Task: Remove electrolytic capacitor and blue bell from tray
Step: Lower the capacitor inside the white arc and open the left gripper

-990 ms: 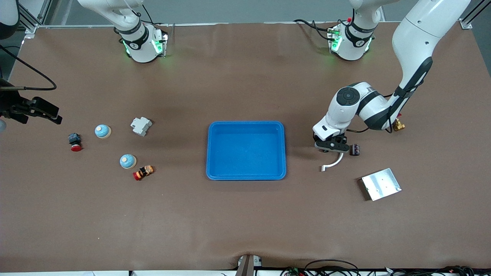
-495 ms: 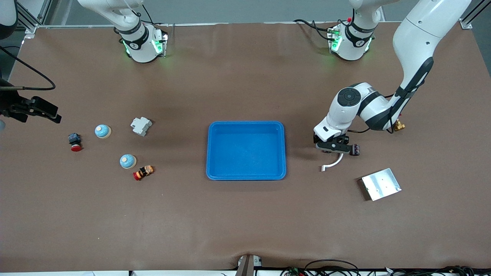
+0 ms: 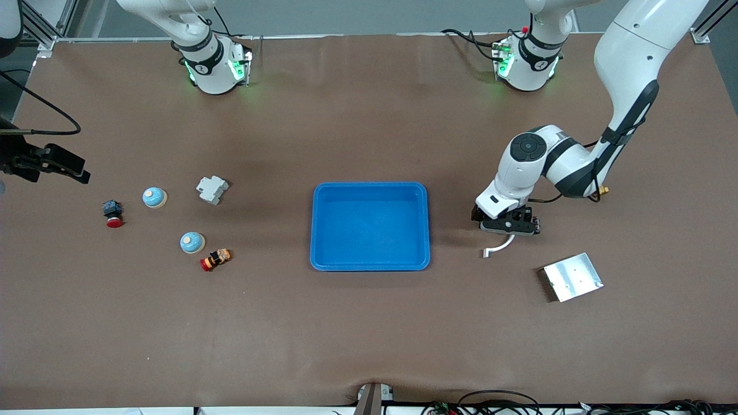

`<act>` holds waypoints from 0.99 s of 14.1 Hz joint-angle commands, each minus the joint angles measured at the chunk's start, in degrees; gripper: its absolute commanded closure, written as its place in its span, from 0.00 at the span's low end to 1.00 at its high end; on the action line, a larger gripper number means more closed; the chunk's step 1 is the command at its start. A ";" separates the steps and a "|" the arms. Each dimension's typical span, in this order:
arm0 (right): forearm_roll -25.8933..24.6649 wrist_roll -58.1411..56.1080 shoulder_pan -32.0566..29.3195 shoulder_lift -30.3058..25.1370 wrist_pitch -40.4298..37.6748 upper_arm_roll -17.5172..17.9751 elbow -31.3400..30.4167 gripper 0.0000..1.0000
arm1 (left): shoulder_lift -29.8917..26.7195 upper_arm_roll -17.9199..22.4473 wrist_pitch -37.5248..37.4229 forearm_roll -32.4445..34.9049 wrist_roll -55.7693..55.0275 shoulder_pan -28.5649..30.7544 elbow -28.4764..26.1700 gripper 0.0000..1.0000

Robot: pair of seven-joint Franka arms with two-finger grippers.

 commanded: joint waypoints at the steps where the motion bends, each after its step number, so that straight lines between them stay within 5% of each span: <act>1: 0.20 -0.35 -0.40 -0.54 -0.82 0.10 0.42 0.00 | -1.56 -1.55 -1.68 -1.72 -0.13 1.95 0.91 0.00; 5: 0.20 -0.53 -0.58 -0.54 -0.46 0.02 0.33 0.00 | -1.30 -4.44 -2.46 -2.33 1.54 6.44 3.11 0.00; 8: 0.20 -0.35 -0.58 -0.54 -0.55 0.10 0.33 0.00 | -1.38 -4.98 -8.78 -8.72 8.73 6.62 7.40 0.00; 14: 0.20 -0.35 -0.58 -0.54 -0.55 0.10 0.33 0.00 | -1.91 -6.73 -30.74 -20.16 22.98 6.62 24.71 0.00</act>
